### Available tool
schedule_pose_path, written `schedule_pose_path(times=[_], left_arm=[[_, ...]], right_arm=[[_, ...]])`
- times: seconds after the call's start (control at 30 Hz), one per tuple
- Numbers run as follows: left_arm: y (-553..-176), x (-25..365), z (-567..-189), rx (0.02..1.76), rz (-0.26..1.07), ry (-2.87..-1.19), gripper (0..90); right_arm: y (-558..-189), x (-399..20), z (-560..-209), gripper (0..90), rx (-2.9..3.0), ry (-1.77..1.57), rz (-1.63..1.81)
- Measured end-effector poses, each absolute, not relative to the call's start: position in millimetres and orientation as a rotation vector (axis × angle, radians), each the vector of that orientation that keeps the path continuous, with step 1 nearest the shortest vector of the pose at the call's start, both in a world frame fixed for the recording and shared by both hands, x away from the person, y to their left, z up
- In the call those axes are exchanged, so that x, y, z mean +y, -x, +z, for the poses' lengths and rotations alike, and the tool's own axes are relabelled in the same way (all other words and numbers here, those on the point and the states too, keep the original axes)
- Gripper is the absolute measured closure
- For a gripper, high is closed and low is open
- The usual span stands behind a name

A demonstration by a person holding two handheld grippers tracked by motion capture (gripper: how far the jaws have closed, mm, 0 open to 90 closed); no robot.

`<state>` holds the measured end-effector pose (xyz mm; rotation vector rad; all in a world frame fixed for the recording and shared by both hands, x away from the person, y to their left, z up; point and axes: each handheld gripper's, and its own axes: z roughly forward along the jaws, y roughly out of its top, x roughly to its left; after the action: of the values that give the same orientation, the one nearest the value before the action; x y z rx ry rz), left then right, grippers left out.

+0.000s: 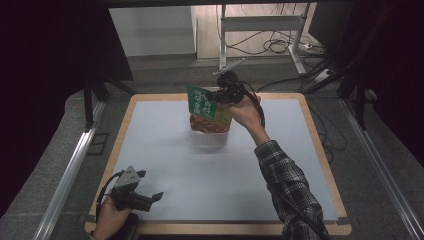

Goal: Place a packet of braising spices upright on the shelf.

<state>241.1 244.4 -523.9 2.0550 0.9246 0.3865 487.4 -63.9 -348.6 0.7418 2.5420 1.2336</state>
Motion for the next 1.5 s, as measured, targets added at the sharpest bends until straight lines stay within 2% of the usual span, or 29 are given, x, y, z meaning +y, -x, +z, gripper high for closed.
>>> schedule_pose_path(times=[0.4,0.53,0.93,1.5], left_arm=[[-241,244,-524,0.925,0.386,-2.061,0.0],[-241,244,-524,0.925,0.386,-2.058,0.0],[-241,244,-524,0.925,0.386,-2.061,0.0],[-241,243,-524,0.922,0.388,-2.067,0.0]], right_arm=[[-497,-63,-361,87.0,2.519,-0.781,1.267],[-498,-63,-361,82.6,2.522,-0.77,1.242],[-495,-72,-361,48.3,2.46,-0.763,1.255],[-490,-78,-361,14.5,2.434,-0.729,1.217]])
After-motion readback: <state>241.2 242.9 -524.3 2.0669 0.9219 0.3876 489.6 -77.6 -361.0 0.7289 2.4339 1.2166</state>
